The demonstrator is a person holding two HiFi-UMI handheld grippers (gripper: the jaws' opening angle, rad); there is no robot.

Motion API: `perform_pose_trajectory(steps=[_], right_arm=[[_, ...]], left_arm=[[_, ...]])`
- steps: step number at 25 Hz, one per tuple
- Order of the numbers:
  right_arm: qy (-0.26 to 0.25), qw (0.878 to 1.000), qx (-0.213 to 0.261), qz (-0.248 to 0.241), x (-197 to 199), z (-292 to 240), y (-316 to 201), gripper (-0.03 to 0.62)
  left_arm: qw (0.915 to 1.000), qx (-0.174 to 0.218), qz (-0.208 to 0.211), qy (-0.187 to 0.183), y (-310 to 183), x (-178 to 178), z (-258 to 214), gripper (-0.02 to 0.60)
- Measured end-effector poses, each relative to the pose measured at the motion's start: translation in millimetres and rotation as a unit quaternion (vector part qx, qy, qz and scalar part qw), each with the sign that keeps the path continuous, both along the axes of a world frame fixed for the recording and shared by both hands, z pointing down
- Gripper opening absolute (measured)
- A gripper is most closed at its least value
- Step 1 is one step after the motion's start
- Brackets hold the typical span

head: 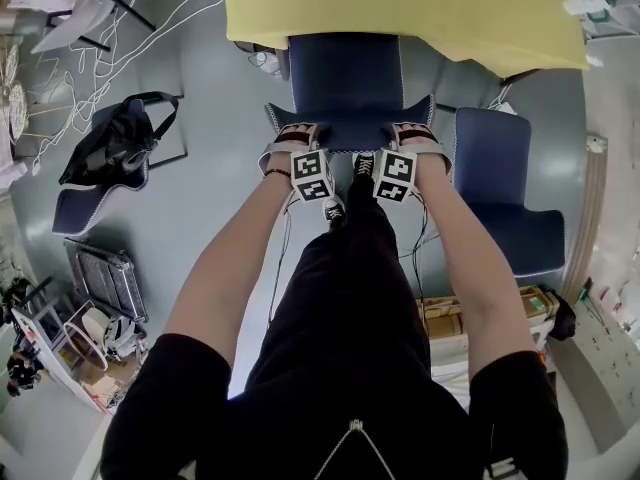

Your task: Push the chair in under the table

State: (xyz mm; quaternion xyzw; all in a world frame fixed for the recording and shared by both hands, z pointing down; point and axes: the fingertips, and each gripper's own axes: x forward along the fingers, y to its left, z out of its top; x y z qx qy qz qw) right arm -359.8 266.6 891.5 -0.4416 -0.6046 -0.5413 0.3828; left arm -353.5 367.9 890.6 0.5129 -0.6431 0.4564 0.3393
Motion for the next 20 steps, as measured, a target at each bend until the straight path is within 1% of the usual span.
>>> perform_pose_trajectory(steps=[20], right_arm=[[-0.005, 1.0, -0.001, -0.015, -116.5, -4.3, -7.0, 0.14]], left_arm=[[0.9999, 0.001, -0.013, 0.0, -7.9, -113.7, -4.7, 0.24]])
